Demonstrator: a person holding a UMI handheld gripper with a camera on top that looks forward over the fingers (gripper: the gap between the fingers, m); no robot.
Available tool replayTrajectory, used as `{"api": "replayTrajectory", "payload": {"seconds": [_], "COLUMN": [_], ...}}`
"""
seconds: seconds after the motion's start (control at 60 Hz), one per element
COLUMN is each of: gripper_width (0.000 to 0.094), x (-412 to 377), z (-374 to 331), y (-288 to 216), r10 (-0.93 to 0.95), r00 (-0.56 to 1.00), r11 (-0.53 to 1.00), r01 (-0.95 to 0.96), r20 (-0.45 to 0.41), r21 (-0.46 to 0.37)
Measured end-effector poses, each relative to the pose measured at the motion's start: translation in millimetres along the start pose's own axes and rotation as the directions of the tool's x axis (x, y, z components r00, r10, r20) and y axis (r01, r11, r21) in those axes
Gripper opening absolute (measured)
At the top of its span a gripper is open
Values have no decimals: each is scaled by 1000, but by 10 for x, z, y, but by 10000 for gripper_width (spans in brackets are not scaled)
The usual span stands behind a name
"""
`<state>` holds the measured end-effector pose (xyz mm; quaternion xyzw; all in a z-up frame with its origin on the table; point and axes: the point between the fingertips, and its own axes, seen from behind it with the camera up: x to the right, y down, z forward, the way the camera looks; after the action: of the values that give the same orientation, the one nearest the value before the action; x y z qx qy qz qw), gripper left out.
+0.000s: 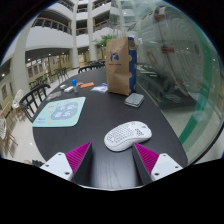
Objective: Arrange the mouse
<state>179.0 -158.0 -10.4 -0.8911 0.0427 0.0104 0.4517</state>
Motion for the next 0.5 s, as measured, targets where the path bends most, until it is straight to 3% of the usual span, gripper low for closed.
{"api": "replayTrajectory", "payload": {"seconds": [0.167, 0.333, 0.4, 0.433, 0.5], "gripper_width": [852, 838, 740, 523, 460], "x": [151, 164, 185, 136, 106], "z": [418, 831, 957, 998, 1036], "y": [-311, -586, -639, -669, -697], "r10": [50, 26, -32, -18, -13], "r00": [998, 998, 993, 996, 995], "r11": [997, 998, 998, 999, 999], "r01": [-52, -30, 26, 13, 8], "r20": [-30, -63, -109, -93, -103], "r21": [-56, -62, -58, -53, -49]}}
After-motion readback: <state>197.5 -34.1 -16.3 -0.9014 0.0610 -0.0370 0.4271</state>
